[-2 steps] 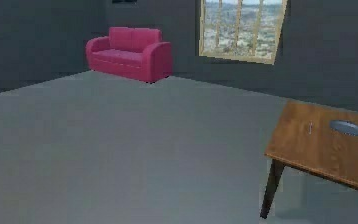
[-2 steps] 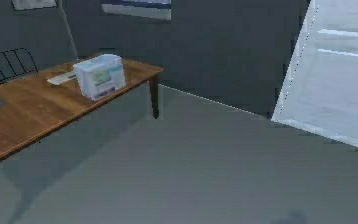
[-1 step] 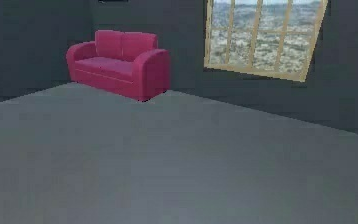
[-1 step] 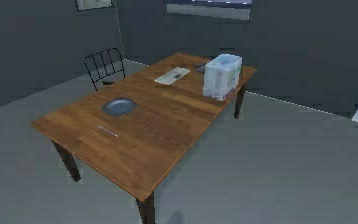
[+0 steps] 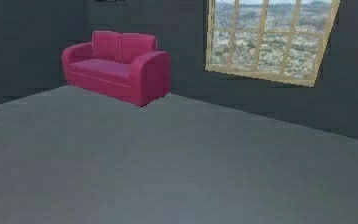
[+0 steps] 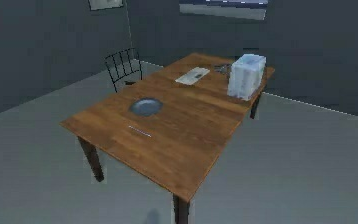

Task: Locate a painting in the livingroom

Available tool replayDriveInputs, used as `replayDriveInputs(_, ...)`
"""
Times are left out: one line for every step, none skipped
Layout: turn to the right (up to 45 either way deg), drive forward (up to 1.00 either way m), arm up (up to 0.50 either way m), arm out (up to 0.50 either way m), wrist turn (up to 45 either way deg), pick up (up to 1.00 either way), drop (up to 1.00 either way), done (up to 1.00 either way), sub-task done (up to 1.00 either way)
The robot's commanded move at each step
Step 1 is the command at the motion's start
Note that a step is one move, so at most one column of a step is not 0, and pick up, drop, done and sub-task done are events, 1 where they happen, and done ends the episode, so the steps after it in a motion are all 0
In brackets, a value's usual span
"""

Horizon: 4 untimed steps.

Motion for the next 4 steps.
replayDriveInputs(33.0,0.00,0.00,0.00,0.0,0.00,0.00,0.00,0.00)
replayDriveInputs(0.0,1.00,0.00,0.00,0.0,0.00,0.00,0.00,0.00)
replayDriveInputs(0.0,0.50,0.00,0.00,0.0,0.00,0.00,0.00,0.00)
replayDriveInputs(45.0,0.00,0.00,0.00,0.0,0.00,0.00,0.00,0.00)
